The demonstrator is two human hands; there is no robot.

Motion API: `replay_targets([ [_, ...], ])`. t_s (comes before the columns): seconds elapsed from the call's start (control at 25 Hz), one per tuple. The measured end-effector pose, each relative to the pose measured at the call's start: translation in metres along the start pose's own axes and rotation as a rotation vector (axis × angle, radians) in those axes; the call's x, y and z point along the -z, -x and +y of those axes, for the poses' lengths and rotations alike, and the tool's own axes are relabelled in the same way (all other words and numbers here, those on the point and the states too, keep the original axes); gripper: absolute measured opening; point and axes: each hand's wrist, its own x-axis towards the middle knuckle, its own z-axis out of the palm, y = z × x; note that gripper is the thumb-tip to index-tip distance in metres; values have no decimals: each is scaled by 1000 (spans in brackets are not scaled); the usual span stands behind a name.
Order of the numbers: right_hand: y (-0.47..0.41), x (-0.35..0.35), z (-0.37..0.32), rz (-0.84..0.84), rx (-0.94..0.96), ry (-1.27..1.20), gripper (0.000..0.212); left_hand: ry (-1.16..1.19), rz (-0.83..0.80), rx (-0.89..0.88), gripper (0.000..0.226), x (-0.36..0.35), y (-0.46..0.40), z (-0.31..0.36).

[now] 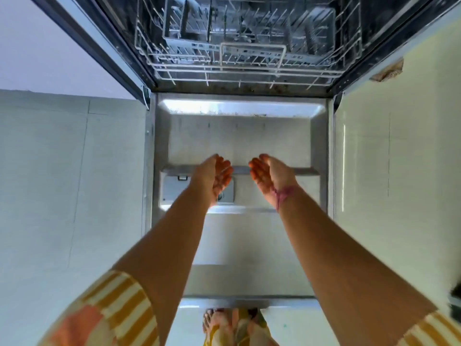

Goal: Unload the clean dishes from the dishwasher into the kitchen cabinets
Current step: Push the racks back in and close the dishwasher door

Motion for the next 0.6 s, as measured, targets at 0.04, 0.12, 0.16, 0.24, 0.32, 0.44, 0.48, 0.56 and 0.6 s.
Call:
replay_targets([
  [0.04, 11, 16, 23, 16, -36, -22, 16, 18, 10, 28, 23, 15, 5, -22],
  [0.12, 37, 49, 69, 57, -90, -59, 14, 8, 37, 80, 18, 51, 20, -70],
  [0.16, 50, 66, 91, 79, -107, -77, 13, 2, 47, 111, 16, 69, 29, -94],
  [0.24, 74, 99, 134, 127, -128, -108, 15, 32, 67, 160, 16, 103, 51, -138],
  [0.32, 93, 128, 175, 162, -156, -130, 15, 81, 93, 194, 17, 137, 69, -177],
  [0.44, 107, 170, 233, 264, -210, -165, 18, 136, 176, 264, 16, 183, 78, -238],
  [0.48, 107, 185, 252, 298, -227, -181, 19, 153, 208, 294, 15, 196, 76, -260],
  [0.56, 97, 213, 288, 344, -262, -192, 22, 206, 273, 320, 20, 216, 62, -297],
  [0.6, 88, 228, 303, 360, -278, -165, 26, 232, 302, 334, 27, 223, 50, -314],
])
